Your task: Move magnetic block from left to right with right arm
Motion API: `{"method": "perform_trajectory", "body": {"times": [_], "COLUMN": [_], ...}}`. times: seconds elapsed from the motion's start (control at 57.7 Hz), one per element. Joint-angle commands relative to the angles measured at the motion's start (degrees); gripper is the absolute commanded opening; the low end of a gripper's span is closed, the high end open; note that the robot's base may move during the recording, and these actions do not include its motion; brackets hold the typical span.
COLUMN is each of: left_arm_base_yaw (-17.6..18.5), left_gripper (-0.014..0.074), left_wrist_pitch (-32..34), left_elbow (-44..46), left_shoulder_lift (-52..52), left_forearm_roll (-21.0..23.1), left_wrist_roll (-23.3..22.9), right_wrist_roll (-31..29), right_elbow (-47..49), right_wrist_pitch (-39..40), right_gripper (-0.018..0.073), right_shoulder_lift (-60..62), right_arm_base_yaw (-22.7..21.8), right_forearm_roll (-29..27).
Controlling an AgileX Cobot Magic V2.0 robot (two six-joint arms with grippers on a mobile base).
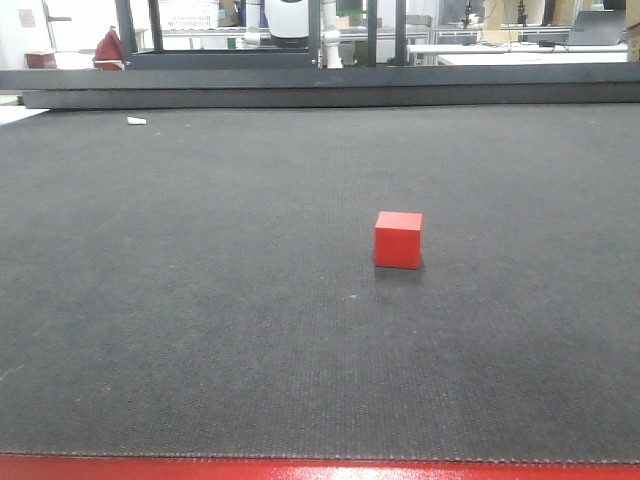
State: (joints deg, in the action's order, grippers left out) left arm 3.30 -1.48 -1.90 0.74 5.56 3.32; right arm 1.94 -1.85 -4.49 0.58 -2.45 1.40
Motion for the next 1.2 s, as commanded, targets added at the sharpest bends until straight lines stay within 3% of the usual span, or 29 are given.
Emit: {"method": "perform_trajectory", "body": {"times": [0.0,0.659,0.832,1.109,1.179], "left_arm_base_yaw": [0.08,0.08,0.08,0.08,0.08], "left_gripper": [-0.0126,-0.0126,-0.0126,-0.0126,-0.0126], "left_wrist_pitch": [4.75,4.75,4.75,4.75,4.75], "left_elbow": [-0.44,-0.44,-0.44,-0.44,-0.44], "left_shoulder_lift": [0.70,0.70,0.70,0.70,0.70], "left_forearm_roll": [0.27,0.27,0.27,0.27,0.27], "left_wrist_roll": [-0.34,-0.34,-0.34,-0.34,-0.34], "right_wrist_roll": [-0.15,-0.15,-0.15,-0.10,-0.10], "right_elbow": [0.06,0.06,0.43,12.91,16.48], "right_wrist_pitch": [4.80,4.80,8.22,2.80,1.68], "right_gripper": [0.0062,0.0062,0.0062,0.0062,0.0097], "right_shoulder_lift": [1.25,1.25,1.25,-2.56,-6.23], "right_arm_base_yaw": [-0.21,-0.21,-0.21,1.16,1.87], "right_forearm_roll": [0.19,0.19,0.19,0.15,0.15]}}
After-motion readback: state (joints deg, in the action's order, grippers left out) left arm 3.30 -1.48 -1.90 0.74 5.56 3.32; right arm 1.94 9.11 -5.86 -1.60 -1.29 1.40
